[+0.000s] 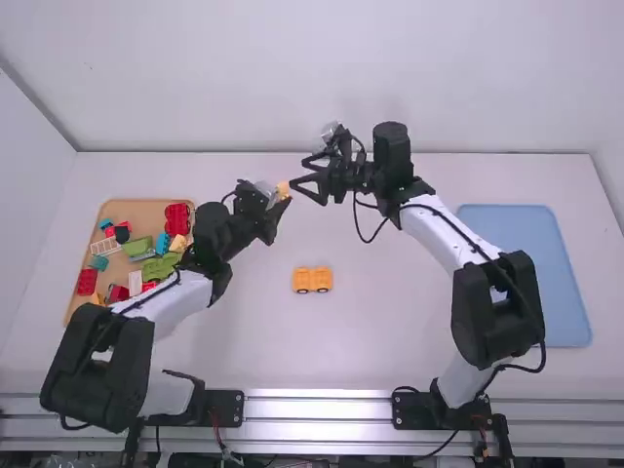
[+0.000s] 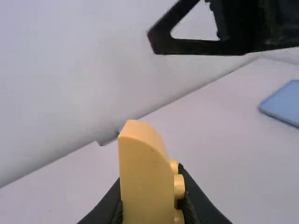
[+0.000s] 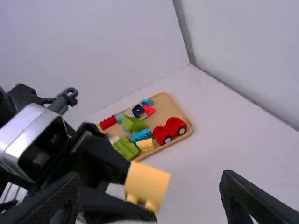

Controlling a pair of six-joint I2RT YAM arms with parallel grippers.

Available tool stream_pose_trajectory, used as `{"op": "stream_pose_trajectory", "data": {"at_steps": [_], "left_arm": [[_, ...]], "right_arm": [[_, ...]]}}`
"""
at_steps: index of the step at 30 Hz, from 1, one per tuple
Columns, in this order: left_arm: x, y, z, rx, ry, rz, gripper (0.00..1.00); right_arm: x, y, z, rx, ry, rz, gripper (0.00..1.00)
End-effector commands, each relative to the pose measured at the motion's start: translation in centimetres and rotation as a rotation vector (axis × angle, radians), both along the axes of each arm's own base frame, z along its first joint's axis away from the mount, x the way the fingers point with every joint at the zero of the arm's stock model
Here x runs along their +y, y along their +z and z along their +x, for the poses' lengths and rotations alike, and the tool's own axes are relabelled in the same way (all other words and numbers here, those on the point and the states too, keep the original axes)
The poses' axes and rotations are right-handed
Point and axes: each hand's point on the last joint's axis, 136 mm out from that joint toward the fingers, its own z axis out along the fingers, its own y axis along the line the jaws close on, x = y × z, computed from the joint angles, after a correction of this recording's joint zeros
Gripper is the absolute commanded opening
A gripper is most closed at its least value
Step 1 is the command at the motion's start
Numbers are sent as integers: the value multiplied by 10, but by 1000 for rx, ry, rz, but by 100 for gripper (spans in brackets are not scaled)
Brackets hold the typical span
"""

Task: Assemble lego blocks to make yellow taxi

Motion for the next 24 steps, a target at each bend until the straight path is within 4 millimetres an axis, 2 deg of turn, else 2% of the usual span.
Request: {"op": "stream_pose_trajectory", "data": {"at_steps": [1, 2, 7, 11, 13, 17, 18, 22, 23, 24], "left_arm": [[-17, 14, 6, -4, -43, -46, 13], [-23, 15, 6, 8, -53, -64, 8], [-34, 23, 9, 0, -58, -79, 4], [-38, 27, 9, -11, -49, -81, 4], [-41, 28, 9, -6, -50, -96, 4], [-35, 28, 13, -5, -5, -98, 4], [-34, 28, 14, -5, -1, -98, 4], [-35, 29, 14, -10, -3, -99, 8], [-35, 30, 13, -12, -4, -99, 9], [-36, 30, 13, -11, -5, -99, 11]], "right_arm": [[5, -20, -4, 97, -20, 10, 82], [7, -24, -2, 103, -53, 10, 83], [12, -31, -2, 115, -79, -1, 83], [14, -34, -2, 123, -95, -12, 77], [12, -36, 3, 123, -125, -20, 70], [13, -38, 4, 146, -143, -18, 59], [12, -38, 4, 147, -145, -18, 59], [12, -38, 4, 148, -143, -17, 42], [14, -38, 3, 147, -138, -17, 34], [16, -38, 2, 147, -135, -18, 19]]}}
